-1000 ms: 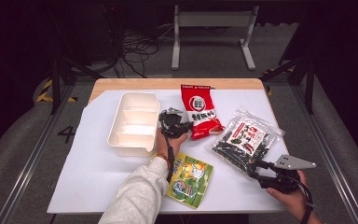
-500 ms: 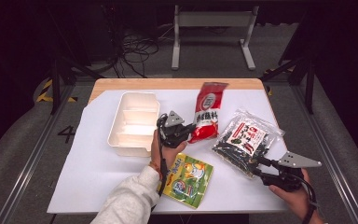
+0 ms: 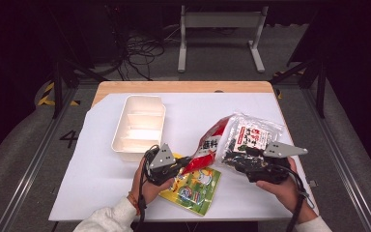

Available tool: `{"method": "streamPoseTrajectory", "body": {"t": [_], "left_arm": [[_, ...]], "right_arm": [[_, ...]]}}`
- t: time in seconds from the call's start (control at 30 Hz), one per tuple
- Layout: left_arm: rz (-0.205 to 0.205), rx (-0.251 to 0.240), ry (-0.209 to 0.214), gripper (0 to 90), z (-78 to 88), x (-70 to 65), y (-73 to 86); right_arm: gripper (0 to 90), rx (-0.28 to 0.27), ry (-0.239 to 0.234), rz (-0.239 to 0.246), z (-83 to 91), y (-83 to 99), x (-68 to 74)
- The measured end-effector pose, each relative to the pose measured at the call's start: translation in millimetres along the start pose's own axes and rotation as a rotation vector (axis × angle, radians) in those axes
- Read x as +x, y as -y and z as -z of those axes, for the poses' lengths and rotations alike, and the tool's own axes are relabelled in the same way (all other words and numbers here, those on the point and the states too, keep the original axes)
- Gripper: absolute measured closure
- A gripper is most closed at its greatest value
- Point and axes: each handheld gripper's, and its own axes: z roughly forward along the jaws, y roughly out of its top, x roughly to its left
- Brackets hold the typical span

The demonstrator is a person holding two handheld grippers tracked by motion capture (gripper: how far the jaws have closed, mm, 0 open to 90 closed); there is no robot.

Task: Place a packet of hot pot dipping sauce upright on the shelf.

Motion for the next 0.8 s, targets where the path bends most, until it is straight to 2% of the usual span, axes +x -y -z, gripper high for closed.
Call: {"method": "streamPoseTrajectory", "body": {"t": [0.03, 0.07, 0.1, 0.13, 0.23, 0.27, 0.3, 0.37, 0.43, 0.47, 0.53, 0.6, 0.67, 0.8], "left_arm": [[-0.021, 0.017, 0.008, 89.9, 1.5, -0.9, 5.9], [-0.021, 0.017, 0.008, 89.9, 1.5, -0.9, 5.9], [-0.018, 0.034, 0.023, 89.9, 2.9, -0.3, 10.5], [-0.018, 0.034, 0.023, 89.9, 2.9, -0.3, 10.5], [-0.047, 0.051, 0.04, 89.9, 4.0, -3.0, 15.8], [-0.043, 0.05, 0.047, 89.8, 3.4, -3.7, 16.8], [-0.046, 0.055, 0.046, 89.8, 3.5, -4.0, 17.1], [-0.042, 0.056, 0.056, 89.7, 3.3, -3.5, 18.1], [-0.033, 0.059, 0.063, 89.7, 2.6, -2.4, 19.9], [-0.033, 0.059, 0.063, 89.6, 2.6, -2.4, 19.9], [-0.027, 0.074, 0.06, 89.5, 1.4, -1.5, 21.7], [0.001, 0.085, 0.065, 89.3, -0.3, 1.6, 25.0], [0.033, 0.085, 0.079, 89.1, -1.1, 6.2, 28.4], [0.051, 0.099, 0.066, 86.4, -2.6, 11.0, 31.1]], "right_arm": [[25.4, -0.002, -0.003, -0.005, -6.6, -4.0, 0.3], [25.4, -0.002, -0.003, -0.005, -6.6, -4.0, 0.3], [24.2, -0.004, -0.038, -0.015, -19.8, -11.0, -0.2], [24.2, -0.004, -0.038, -0.015, -19.8, -11.0, -0.2], [24.0, 0.017, -0.073, -0.009, -41.7, -15.6, 5.6], [26.4, 0.03, -0.071, 0.008, -47.5, -15.8, 9.6], [34.2, 0.058, -0.055, 0.036, -55.0, -15.4, 15.8], [42.0, 0.101, -0.077, 0.082, -68.5, -12.4, 28.1], [53.6, 0.12, -0.087, 0.111, -79.3, -9.1, 38.1], [53.6, 0.12, -0.087, 0.111, -79.3, -9.1, 38.1], [63.8, 0.152, -0.093, 0.152, -93.3, -3.6, 47.7], [68.4, 0.129, -0.079, 0.164, -98.3, -0.6, 51.6], [75.7, 0.137, -0.083, 0.178, -100.8, -2.3, 51.7], [79.9, 0.116, -0.074, 0.173, -106.2, 0.4, 52.5]]}}
